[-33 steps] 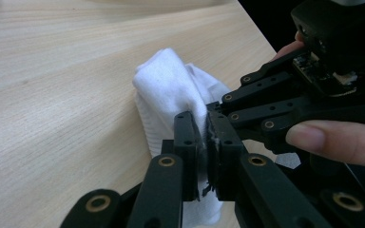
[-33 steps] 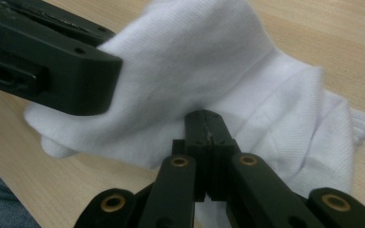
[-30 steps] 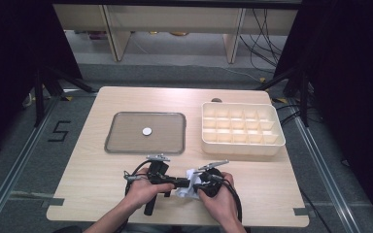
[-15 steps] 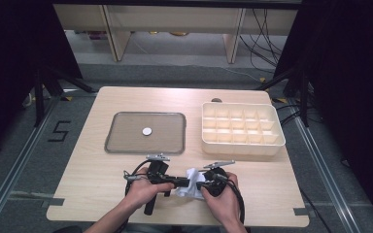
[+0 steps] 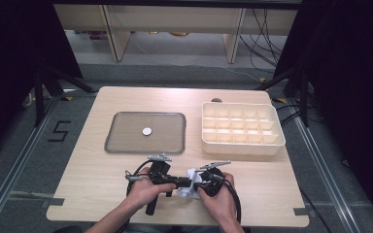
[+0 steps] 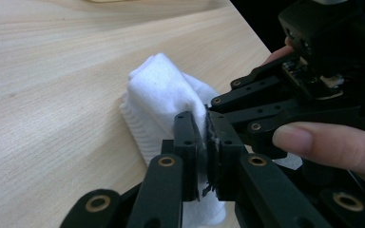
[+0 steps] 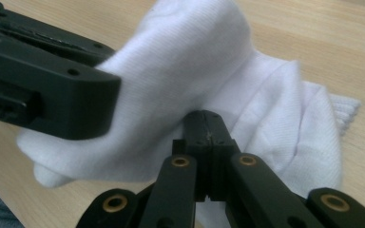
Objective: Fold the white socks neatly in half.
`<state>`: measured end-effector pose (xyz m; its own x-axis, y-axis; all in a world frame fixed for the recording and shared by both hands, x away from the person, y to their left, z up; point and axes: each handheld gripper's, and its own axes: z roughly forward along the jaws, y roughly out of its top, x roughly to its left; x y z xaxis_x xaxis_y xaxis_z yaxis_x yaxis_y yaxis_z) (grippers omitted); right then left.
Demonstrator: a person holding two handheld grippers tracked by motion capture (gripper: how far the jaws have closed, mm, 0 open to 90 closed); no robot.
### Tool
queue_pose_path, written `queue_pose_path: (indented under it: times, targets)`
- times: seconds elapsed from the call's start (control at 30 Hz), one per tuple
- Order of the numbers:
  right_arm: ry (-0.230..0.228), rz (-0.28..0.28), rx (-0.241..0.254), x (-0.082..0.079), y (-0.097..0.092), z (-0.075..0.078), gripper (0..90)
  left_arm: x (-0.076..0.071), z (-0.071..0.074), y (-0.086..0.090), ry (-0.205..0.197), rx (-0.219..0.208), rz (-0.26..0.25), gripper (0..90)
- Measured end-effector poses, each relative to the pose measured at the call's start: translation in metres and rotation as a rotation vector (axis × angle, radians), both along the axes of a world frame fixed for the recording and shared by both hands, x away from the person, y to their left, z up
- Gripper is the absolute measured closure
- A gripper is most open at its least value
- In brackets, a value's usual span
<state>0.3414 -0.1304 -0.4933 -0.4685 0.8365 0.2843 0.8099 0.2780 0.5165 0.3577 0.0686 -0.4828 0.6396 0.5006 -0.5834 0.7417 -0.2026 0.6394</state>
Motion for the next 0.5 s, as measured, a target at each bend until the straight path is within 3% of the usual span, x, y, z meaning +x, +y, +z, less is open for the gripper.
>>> queue_pose_path:
  times: [0.3, 0.37, 0.4, 0.43, 0.5]
  targets:
    - [0.002, 0.005, 0.030, 0.002, -0.003, 0.003, 90.0, 0.001, 0.001, 0.002, -0.004, 0.003, 0.007, 83.2]
    - [-0.014, -0.022, 0.030, 0.001, -0.009, 0.013, 90.0, 0.001, 0.000, 0.003, -0.004, 0.003, 0.010, 83.2]
    - [-0.034, -0.053, 0.040, 0.000, -0.018, 0.026, 90.0, 0.001, 0.000, 0.003, -0.003, 0.005, 0.011, 83.2]
    - [-0.034, -0.053, 0.040, 0.000, -0.018, 0.026, 90.0, 0.001, 0.000, 0.002, -0.003, 0.005, 0.010, 83.2]
    - [-0.098, -0.081, 0.049, 0.004, -0.034, 0.034, 90.0, 0.001, 0.000, 0.002, -0.005, 0.007, 0.010, 83.2]
